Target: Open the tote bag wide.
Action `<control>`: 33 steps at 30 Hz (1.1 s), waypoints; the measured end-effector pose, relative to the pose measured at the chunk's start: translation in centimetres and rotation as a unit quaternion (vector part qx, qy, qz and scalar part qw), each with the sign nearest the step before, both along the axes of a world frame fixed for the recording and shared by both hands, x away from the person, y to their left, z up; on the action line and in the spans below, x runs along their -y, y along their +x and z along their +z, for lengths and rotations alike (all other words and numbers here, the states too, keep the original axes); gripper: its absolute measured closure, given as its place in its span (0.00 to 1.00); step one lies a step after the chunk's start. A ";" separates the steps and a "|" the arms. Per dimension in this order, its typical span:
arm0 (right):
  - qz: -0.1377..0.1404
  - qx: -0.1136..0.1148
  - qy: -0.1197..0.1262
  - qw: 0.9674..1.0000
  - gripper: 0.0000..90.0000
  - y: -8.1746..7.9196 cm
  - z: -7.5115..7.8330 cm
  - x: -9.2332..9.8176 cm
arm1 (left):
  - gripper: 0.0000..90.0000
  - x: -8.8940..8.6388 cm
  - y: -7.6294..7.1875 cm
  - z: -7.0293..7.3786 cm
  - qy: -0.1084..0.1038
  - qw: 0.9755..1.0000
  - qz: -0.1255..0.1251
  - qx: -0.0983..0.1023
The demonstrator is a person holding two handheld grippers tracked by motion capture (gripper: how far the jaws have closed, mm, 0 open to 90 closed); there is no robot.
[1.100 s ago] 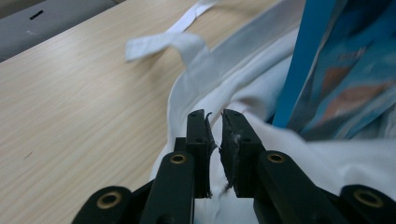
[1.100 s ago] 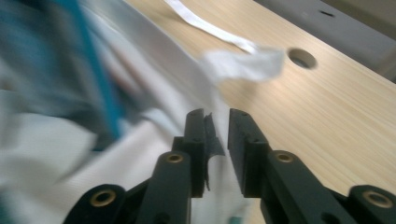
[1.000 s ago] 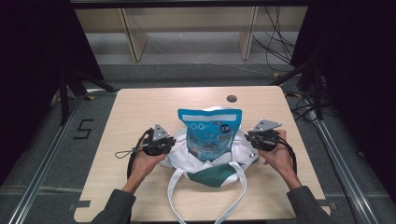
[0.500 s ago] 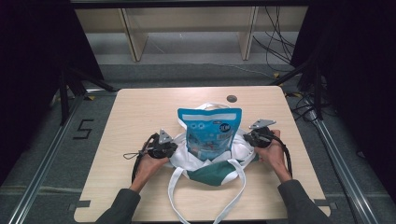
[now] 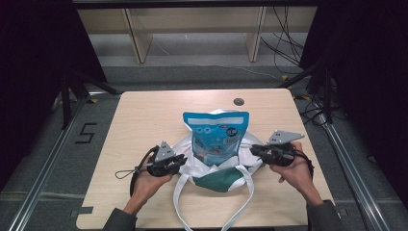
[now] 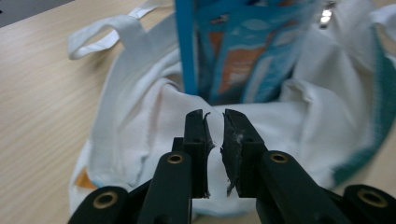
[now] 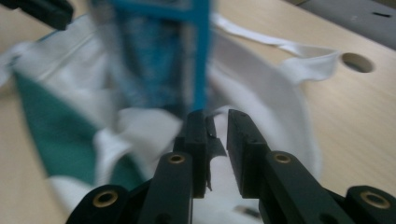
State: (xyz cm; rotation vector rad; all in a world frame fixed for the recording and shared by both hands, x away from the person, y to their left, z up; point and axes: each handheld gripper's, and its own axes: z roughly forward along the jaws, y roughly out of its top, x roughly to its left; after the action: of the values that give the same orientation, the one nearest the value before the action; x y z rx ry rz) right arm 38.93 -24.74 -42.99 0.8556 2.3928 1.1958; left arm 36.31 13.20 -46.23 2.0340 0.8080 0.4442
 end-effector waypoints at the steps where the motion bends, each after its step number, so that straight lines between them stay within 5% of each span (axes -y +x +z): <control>1: 0.015 0.005 -0.012 1.000 0.88 -0.8 -0.1 -0.2 | 0.87 0.1 -0.5 0.0 -0.006 1.000 -0.003 -0.006; 2: 0.029 0.004 -0.021 0.999 0.88 -1.4 -0.3 -0.4 | 0.86 0.2 -0.9 -0.3 -0.017 1.000 -0.004 -0.008; 6: 0.040 -0.018 -0.037 0.998 0.88 -2.3 -1.9 -0.5 | 0.85 1.0 -1.4 -2.3 0.046 0.999 -0.019 -0.008; 7: 0.042 -0.026 -0.045 0.998 0.89 -2.2 -2.8 -0.6 | 0.86 1.3 -1.4 -2.9 0.045 0.999 -0.018 -0.021; 10: 0.049 -0.043 -0.063 0.996 0.91 -2.0 -4.3 -1.1 | 0.89 1.9 -1.1 -3.8 0.060 0.998 -0.016 -0.019; 13: 0.059 -0.057 -0.067 0.994 0.93 -1.4 -5.4 -1.6 | 0.92 2.8 -0.7 -5.0 0.134 0.991 -0.023 0.016; 22: 0.048 -0.050 -0.093 0.993 0.95 -0.8 -6.5 -2.9 | 0.94 2.7 0.1 -5.1 0.124 0.992 -0.011 0.009; 33: 0.024 -0.049 -0.076 0.996 0.94 2.0 -6.7 -3.1 | 0.93 2.7 3.1 -5.2 0.117 0.993 0.021 0.001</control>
State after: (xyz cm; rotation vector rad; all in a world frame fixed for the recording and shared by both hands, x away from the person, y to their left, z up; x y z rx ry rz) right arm 40.88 -21.64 -49.68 0.8301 2.5575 0.9955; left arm 39.44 10.48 -51.48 2.2341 0.8309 0.5879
